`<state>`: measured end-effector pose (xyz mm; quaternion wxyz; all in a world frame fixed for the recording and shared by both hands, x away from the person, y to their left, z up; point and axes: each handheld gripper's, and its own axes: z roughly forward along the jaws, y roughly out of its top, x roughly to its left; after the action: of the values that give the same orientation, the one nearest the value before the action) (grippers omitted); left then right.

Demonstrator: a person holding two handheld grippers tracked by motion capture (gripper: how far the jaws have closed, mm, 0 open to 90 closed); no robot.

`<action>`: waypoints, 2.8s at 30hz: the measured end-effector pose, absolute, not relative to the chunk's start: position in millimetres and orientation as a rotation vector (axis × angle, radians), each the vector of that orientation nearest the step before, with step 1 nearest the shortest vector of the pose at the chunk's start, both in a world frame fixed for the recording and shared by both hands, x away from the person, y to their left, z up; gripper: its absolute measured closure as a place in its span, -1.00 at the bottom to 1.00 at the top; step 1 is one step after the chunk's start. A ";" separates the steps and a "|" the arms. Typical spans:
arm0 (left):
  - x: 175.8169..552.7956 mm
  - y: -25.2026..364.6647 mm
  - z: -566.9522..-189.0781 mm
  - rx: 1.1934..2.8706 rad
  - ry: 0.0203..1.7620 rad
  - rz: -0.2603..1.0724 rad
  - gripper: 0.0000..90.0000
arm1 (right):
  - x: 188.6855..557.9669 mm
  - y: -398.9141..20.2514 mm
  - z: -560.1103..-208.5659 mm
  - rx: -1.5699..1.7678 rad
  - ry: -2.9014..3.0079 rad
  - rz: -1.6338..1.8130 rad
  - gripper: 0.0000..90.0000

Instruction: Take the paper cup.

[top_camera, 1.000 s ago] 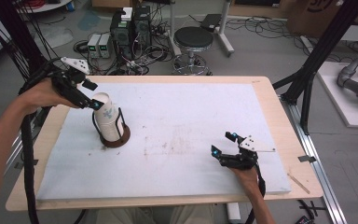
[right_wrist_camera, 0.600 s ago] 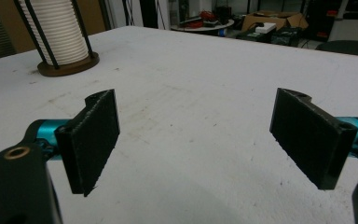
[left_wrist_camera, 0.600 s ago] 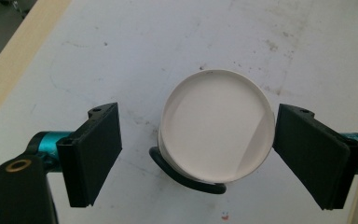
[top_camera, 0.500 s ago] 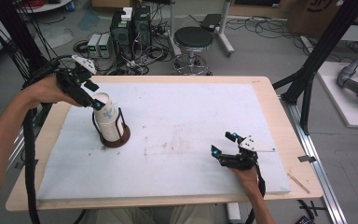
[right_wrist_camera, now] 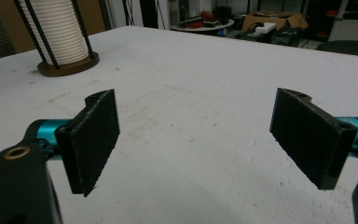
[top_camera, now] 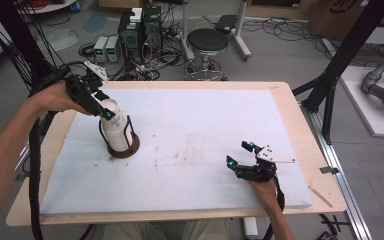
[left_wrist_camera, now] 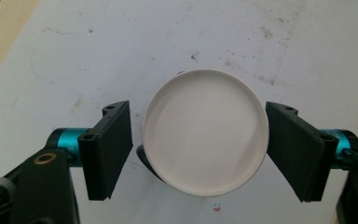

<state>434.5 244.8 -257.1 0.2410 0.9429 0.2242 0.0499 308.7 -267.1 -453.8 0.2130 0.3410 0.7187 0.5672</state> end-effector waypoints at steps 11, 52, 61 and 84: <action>434.0 244.0 -253.6 2.569 0.631 0.136 -0.23 | 308.5 -267.0 -453.7 0.948 1.999 1.569 -0.64; 423.4 245.4 -214.3 2.467 0.700 0.206 -0.18 | 308.5 -266.2 -453.8 0.939 1.997 1.561 -0.64; 420.2 250.3 -208.3 2.437 0.714 0.214 -0.18 | 308.4 -266.1 -453.6 0.941 1.998 1.561 -0.64; 408.9 255.6 -177.8 2.355 0.725 0.277 -0.17 | 308.5 -266.0 -453.8 0.937 1.995 1.558 -0.64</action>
<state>408.9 255.6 -177.8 0.3248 0.8983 0.2766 0.1058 308.5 -266.0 -453.8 0.2196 0.3389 0.7210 0.5631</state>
